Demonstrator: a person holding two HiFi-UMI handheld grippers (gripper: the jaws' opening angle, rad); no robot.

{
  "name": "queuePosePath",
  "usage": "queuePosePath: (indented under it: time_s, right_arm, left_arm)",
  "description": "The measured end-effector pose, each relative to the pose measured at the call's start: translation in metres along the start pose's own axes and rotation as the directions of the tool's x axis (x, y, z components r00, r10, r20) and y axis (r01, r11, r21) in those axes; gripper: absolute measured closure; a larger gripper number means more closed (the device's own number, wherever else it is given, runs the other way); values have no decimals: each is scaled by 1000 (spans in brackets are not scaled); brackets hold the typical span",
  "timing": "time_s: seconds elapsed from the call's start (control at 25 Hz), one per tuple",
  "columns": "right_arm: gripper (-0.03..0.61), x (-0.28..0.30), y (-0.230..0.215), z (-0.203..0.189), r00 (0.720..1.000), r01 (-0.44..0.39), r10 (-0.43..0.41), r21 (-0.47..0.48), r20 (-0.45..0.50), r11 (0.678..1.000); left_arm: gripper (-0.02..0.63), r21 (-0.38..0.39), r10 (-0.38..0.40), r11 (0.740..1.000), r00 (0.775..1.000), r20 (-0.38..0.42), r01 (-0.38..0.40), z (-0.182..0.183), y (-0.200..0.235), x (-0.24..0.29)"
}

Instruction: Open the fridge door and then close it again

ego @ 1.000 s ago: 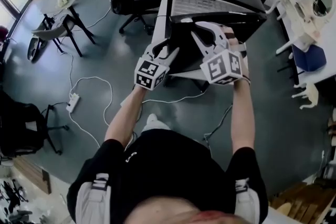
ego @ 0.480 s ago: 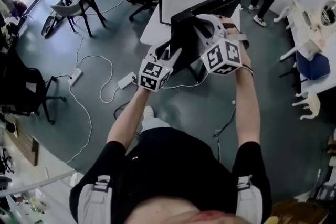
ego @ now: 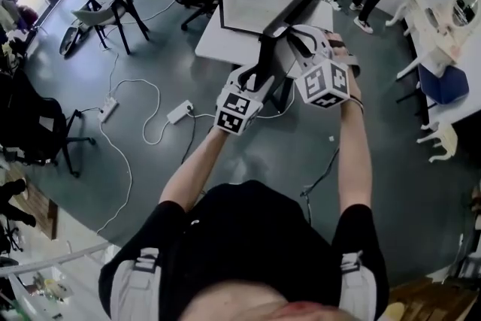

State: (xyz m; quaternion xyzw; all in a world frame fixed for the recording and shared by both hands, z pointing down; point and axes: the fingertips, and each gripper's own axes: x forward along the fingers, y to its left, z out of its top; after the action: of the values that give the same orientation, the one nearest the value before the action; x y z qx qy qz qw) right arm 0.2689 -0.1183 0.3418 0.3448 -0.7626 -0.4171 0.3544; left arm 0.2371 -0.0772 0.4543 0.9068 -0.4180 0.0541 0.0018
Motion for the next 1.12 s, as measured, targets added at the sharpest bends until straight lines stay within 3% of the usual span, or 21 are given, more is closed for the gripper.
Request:
queuePosePath:
  time_s: [0.08,0.12,0.16,0.2,0.28,0.36,0.48,0.56,0.64,0.8,1.0,1.12]
  right_arm:
    - [528,-3,-3,1,997,67,-69,69,19,995]
    - [492,-8,-6,1,993,109,-114,139,30,984]
    - [442,-14,-9,-1,986,146,-160,235,40,961]
    - [432,-22,-10,-4,978,176,-203,345,45,922]
    - [482,-41,-4,-16,959,212,-279,552,40,807]
    - [520,-57,13,-31,944,232,-331,694,9,682]
    - [577,-71,49,-61,934,260,-349,813,-75,521]
    - [579,-76,73,-81,934,279,-326,865,-144,417]
    - [583,-79,90,-95,934,289,-307,893,-184,346]
    - [584,-77,104,-101,938,271,-295,913,-180,305]
    - [584,-71,100,-98,944,255,-285,915,-165,314]
    - [584,-58,91,-88,954,220,-272,914,-129,341]
  left_arm:
    - [448,-6,-15,1000,1000,-26,15,-4,-1,-4]
    - [448,-12,-18,1000,999,-29,18,-4,-1,-7]
    - [448,-17,-20,1000,999,-28,20,-3,-1,-12]
    - [448,-21,-22,1000,999,-24,22,-3,-2,-17]
    - [448,-46,-28,999,1000,-11,27,-3,-6,-27]
    - [473,-91,-30,995,1000,-6,29,-9,-9,-36]
    - [615,-128,-37,991,999,2,37,-18,-20,-43]
    - [615,-139,-61,989,998,-3,60,-24,-30,-43]
    - [615,-143,-73,987,997,-12,70,-30,-37,-42]
    - [615,-142,-51,989,998,-21,48,-35,-34,-38]
    - [615,-121,-11,993,1000,-16,8,-34,-26,-36]
    - [601,-104,9,995,1000,-23,-11,-32,-18,-31]
